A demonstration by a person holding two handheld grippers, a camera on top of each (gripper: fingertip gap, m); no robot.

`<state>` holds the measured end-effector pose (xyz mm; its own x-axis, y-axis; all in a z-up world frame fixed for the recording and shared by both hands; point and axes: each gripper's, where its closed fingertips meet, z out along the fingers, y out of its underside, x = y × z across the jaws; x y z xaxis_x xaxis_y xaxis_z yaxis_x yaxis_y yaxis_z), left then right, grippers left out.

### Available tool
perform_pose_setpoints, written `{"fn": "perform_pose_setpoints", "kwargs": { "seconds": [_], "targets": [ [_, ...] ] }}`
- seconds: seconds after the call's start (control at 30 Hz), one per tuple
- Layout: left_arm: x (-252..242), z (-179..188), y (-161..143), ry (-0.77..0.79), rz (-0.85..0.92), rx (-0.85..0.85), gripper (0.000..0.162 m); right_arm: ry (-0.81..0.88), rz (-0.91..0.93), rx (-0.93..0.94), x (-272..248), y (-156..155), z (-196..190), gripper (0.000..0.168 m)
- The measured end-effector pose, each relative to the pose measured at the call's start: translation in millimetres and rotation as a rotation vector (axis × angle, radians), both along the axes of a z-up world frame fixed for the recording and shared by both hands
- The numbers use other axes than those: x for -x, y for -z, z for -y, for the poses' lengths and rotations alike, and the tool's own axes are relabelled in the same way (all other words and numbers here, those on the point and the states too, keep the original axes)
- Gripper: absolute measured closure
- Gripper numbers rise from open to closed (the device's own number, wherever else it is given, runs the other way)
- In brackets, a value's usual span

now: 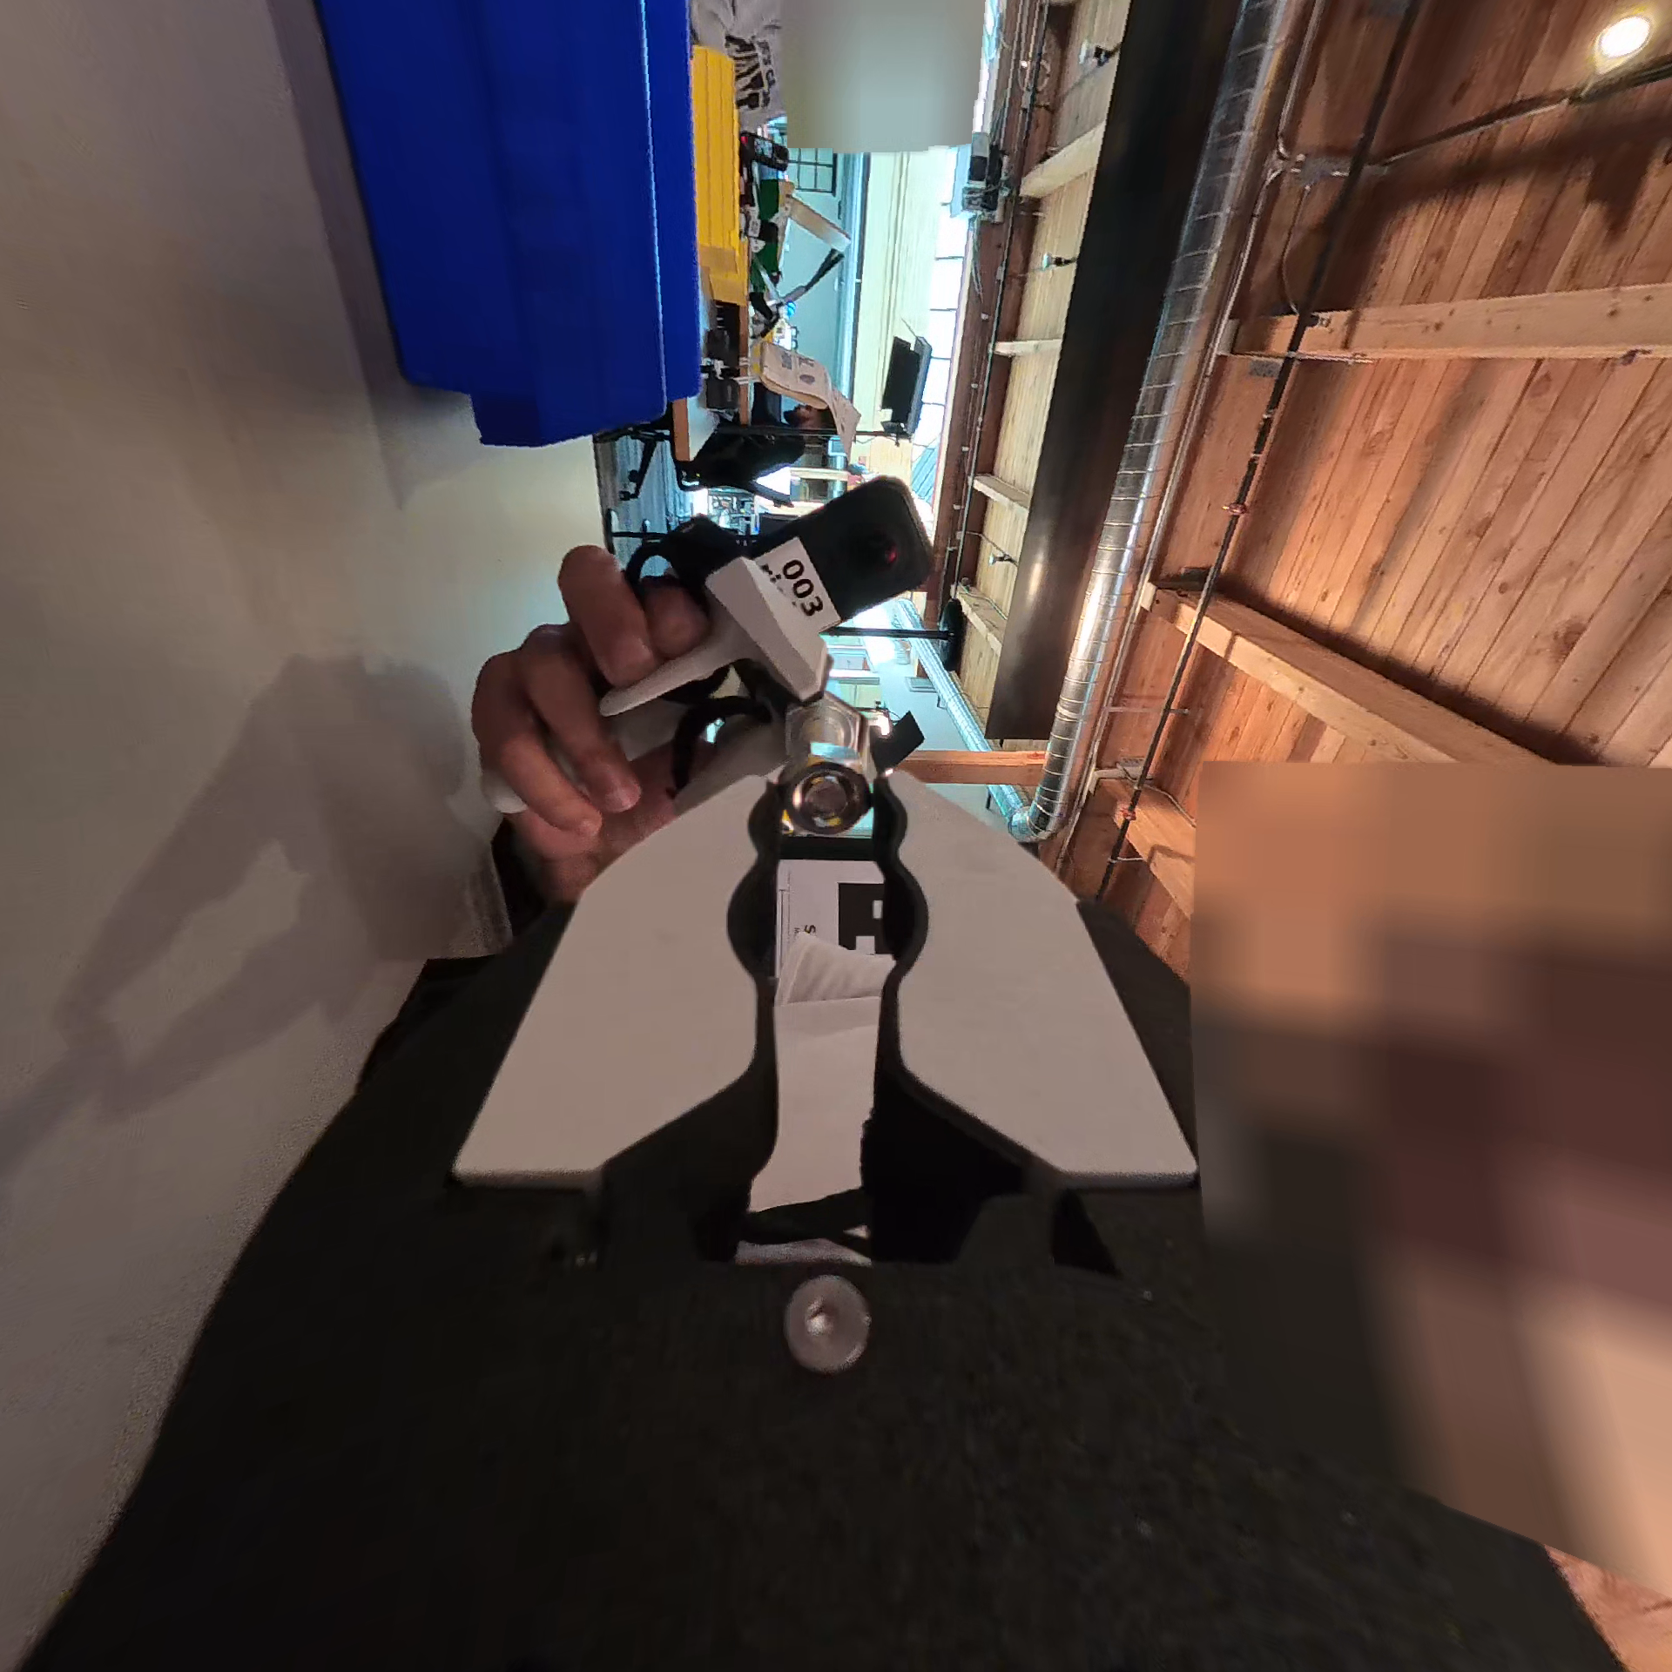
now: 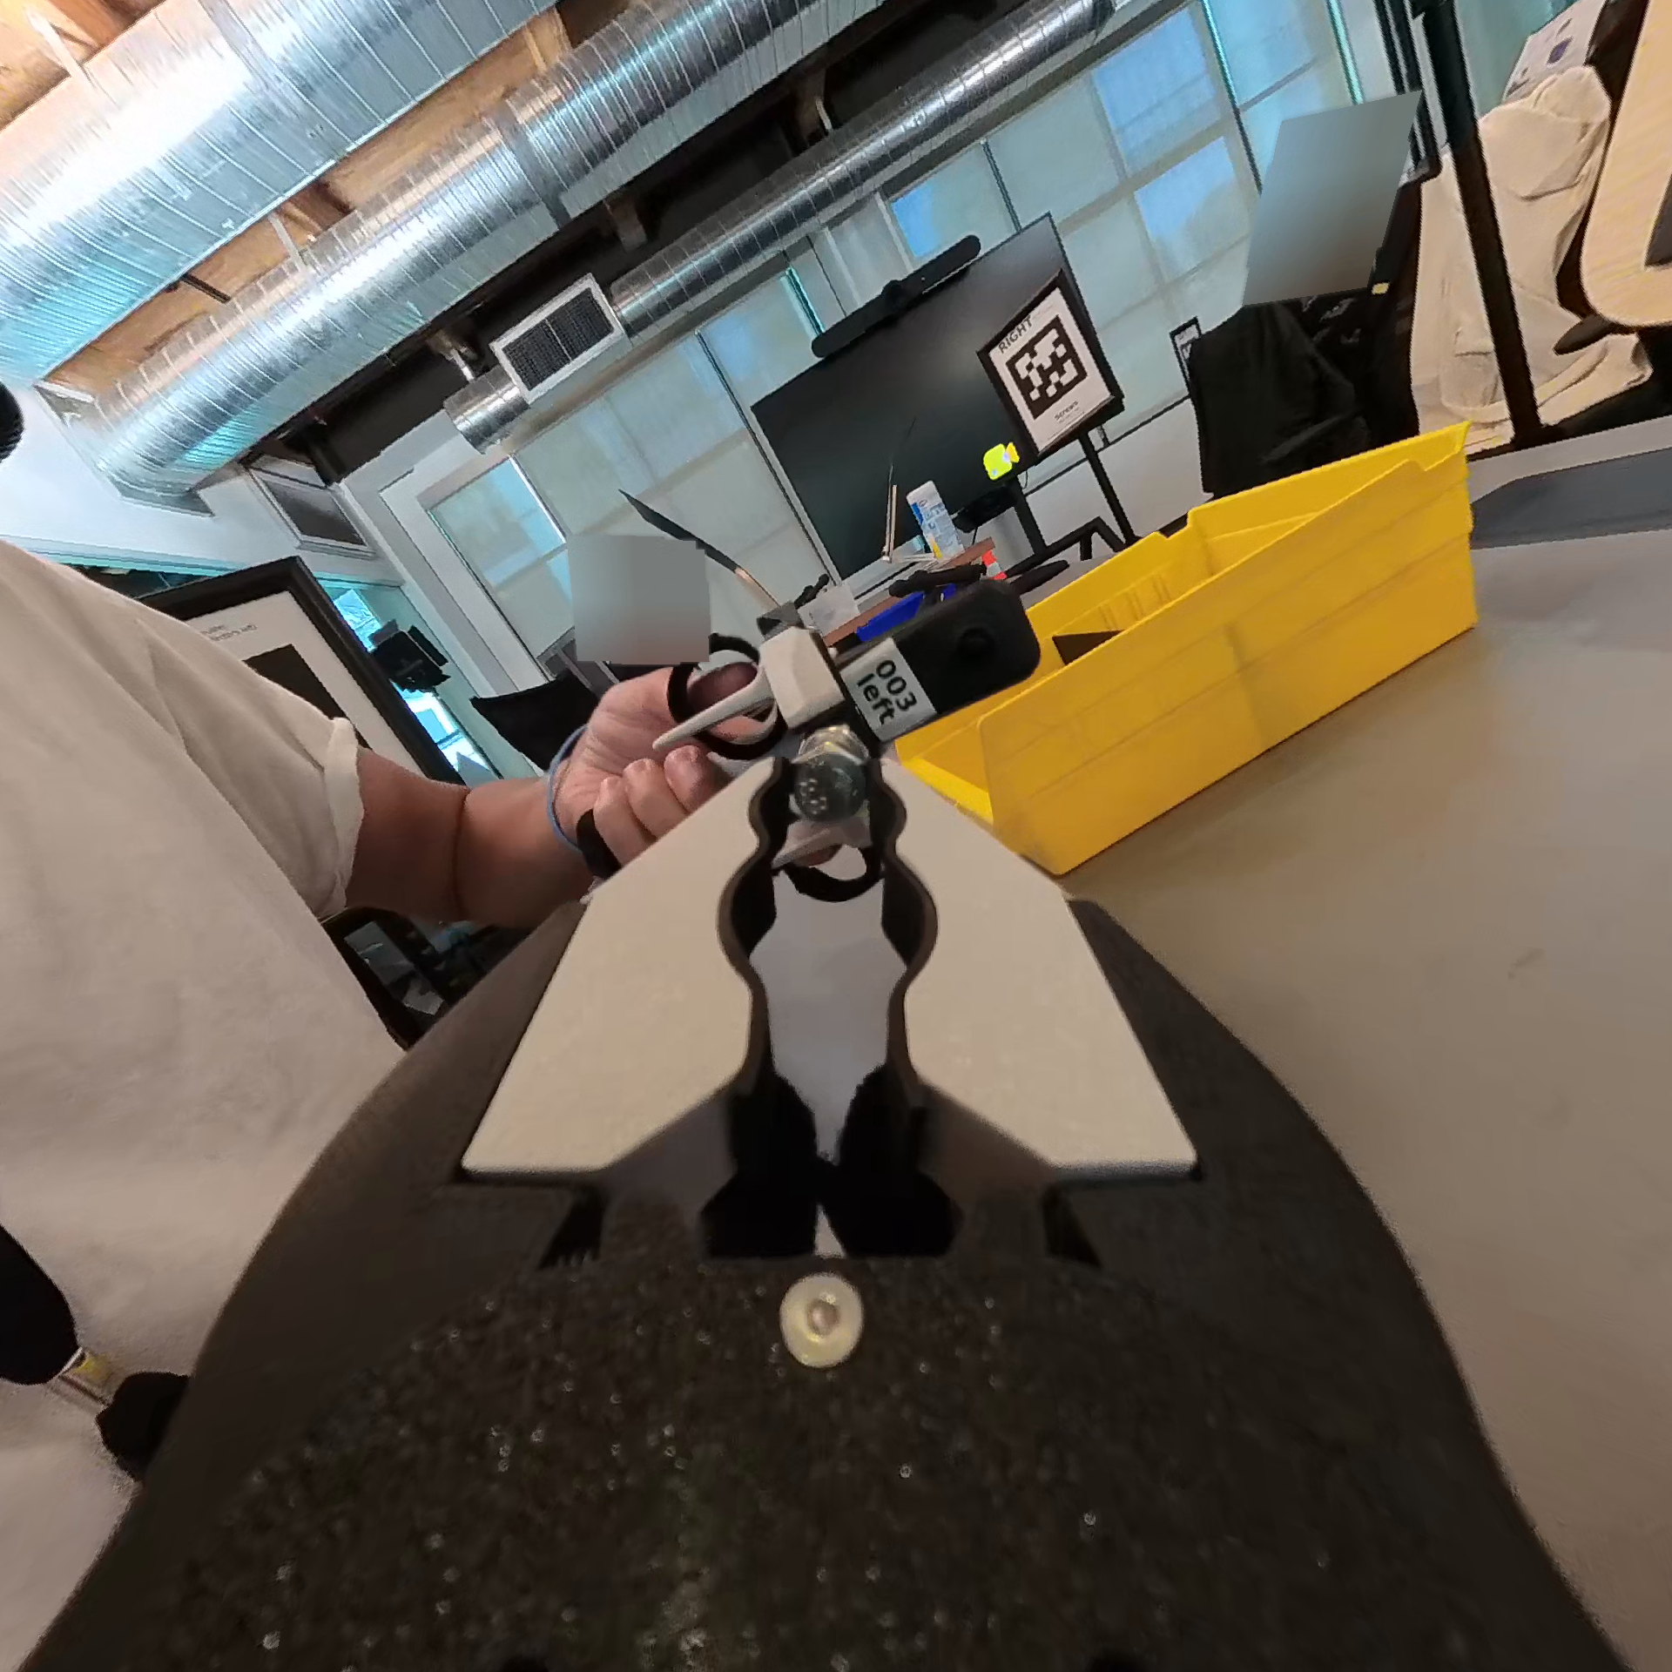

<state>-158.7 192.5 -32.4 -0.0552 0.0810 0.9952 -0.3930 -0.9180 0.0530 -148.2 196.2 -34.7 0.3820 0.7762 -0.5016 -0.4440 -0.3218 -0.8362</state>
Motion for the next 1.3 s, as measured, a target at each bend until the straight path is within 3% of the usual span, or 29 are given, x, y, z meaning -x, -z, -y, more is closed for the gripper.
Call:
{"fn": "perform_pose_setpoints", "kwargs": {
  "seconds": [0.07, 0.13, 0.2, 0.47, 0.6, 0.7, 0.8, 0.83, 0.9, 0.97, 1.03, 1.17, 1.23, 1.3],
  "targets": [
    [1, 1, 0, 0.006, 0.004, -0.095, 0.144, -0.011, -0.018, 0.011, 0, 0, 0, 0.152],
    [1, 3, 0, 0.013, 0.008, -0.294, 0.144, -0.034, -0.051, 0.030, 0, -1, 1, 0.152],
    [2, 6, -2, 0.042, 0.018, -0.603, 0.144, -0.070, -0.114, 0.049, 1, -4, 3, 0.152],
    [8, 1, 0, 0.284, 0.031, -2.098, 0.144, -0.183, -0.293, 0.126, 4, -9, 6, 0.153],
    [8, -5, -2, 0.430, 0.110, -2.588, 0.144, -0.197, -0.314, 0.151, 5, -7, 6, 0.152],
    [8, -8, -4, 0.522, 0.145, -2.805, 0.144, -0.203, -0.325, 0.163, 6, -6, 5, 0.152],
    [12, -7, 1, 0.569, 0.100, -2.725, 0.144, -0.193, -0.311, 0.168, 6, -5, 3, 0.152],
    [14, -6, 4, 0.559, 0.071, -2.648, 0.138, -0.188, -0.309, 0.164, 5, -5, 3, 0.152],
    [16, -8, 5, 0.450, -0.008, -2.440, 0.111, -0.173, -0.320, 0.149, 0, -8, 3, 0.152],
    [17, -14, 2, 0.252, -0.102, -2.102, 0.123, -0.140, -0.304, 0.137, -5, -8, 1, 0.153],
    [16, -12, 1, 0.091, -0.125, -1.621, 0.114, -0.109, -0.269, 0.121, -8, -7, 0, 0.153],
    [12, -15, -22, -0.202, 0.012, -0.669, 0.116, -0.072, -0.189, 0.085, -8, -6, 0, 0.152],
    [9, -16, -13, -0.231, -0.026, -0.454, 0.114, -0.073, -0.167, 0.087, -5, -4, 0, 0.152],
    [6, -9, -2, -0.199, -0.072, -0.367, 0.114, -0.075, -0.150, 0.091, -2, -2, 0, 0.152]
  ]
}}
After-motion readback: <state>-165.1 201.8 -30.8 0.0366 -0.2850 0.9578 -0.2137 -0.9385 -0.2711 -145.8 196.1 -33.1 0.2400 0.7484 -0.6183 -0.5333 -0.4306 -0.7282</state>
